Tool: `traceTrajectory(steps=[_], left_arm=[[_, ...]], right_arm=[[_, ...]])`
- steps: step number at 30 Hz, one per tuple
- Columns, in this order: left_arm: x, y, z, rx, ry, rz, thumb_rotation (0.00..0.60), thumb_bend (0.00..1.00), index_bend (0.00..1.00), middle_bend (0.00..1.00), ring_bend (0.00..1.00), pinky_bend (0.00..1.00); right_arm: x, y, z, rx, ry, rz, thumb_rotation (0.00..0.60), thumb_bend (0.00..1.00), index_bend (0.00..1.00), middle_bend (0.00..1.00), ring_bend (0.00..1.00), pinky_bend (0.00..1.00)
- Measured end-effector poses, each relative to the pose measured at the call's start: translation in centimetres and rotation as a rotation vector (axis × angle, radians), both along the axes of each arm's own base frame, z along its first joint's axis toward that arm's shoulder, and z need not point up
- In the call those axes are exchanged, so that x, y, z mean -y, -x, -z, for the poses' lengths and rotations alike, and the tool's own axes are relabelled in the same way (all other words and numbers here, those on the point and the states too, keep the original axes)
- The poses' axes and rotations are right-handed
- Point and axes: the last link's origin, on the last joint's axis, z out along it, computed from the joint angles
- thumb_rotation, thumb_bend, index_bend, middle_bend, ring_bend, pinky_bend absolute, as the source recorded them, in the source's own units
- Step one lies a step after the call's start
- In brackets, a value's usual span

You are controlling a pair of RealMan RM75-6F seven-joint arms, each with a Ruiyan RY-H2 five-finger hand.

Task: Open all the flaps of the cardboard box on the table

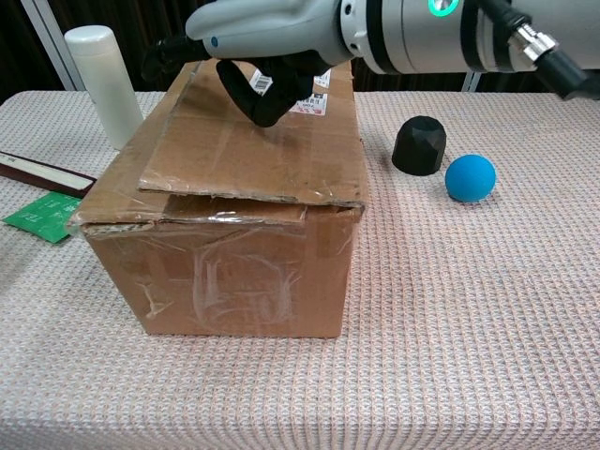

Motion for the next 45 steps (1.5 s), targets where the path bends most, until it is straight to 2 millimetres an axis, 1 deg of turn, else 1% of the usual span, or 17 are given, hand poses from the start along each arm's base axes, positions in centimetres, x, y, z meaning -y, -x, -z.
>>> traceTrajectory(steps=[1,4,7,11,15,18,24,30,37,45], left_arm=[[0.0,0.0,0.0,0.001,-0.001,0.0,0.6,0.0,0.08,0.12,0.12,0.2],[0.0,0.0,-0.2,0.002,-0.005,0.001,0.6,0.0,0.08,0.12,0.12,0.2],[0.0,0.0,-0.4,-0.004,-0.006,0.003,0.6,0.0,0.08,0.12,0.12,0.2],[-0.1,-0.1,-0.3,-0.003,-0.005,0.006,0.6,0.0,0.08,0.12,0.12,0.2],[0.0,-0.1,-0.2,-0.005,-0.002,0.002,0.6,0.0,0.08,0.12,0.12,0.2],[-0.1,-0.1,-0.2,-0.005,0.001,0.002,0.6,0.0,0.08,0.12,0.12,0.2],[-0.4,-0.4,0.0,-0.005,0.009,0.012,0.6,0.0,0.08,0.12,0.12,0.2],[-0.5,-0.8,0.1,-0.007,-0.006,0.026,0.6,0.0,0.08,0.12,0.12,0.2],[-0.6,-1.3,0.3,-0.008,-0.001,0.032,0.6,0.0,0.08,0.12,0.12,0.2],[-0.7,-1.8,0.5,-0.011,0.013,0.04,0.6,0.0,0.08,0.12,0.12,0.2]], right_arm=[[0.0,0.0,0.4,-0.009,0.001,0.0,0.6,1.0,0.13,0.08,0.0,0.0],[0.1,0.1,0.6,-0.018,0.017,-0.006,0.6,1.0,0.19,0.13,0.0,0.0],[0.1,0.0,0.5,-0.006,0.027,-0.007,0.6,1.0,0.27,0.19,0.0,0.0],[0.1,-0.2,0.2,0.016,0.039,-0.019,0.6,1.0,0.34,0.24,0.0,0.0],[0.2,-0.3,-0.3,0.04,0.06,-0.036,0.6,1.0,0.36,0.25,0.0,0.0],[0.4,-0.2,-1.1,0.056,0.081,-0.041,0.6,1.0,0.37,0.26,0.0,0.0],[0.6,-0.1,-3.2,0.089,0.13,-0.048,0.6,1.0,0.39,0.28,0.0,0.0],[0.3,0.5,-5.9,0.127,0.176,-0.045,0.6,1.0,0.45,0.36,0.0,0.0],[0.0,2.3,-9.5,0.177,0.234,-0.02,0.6,1.0,0.46,0.37,0.0,0.0],[-0.8,4.8,-12.7,0.223,0.276,0.011,0.6,1.0,0.46,0.38,0.0,0.0]])
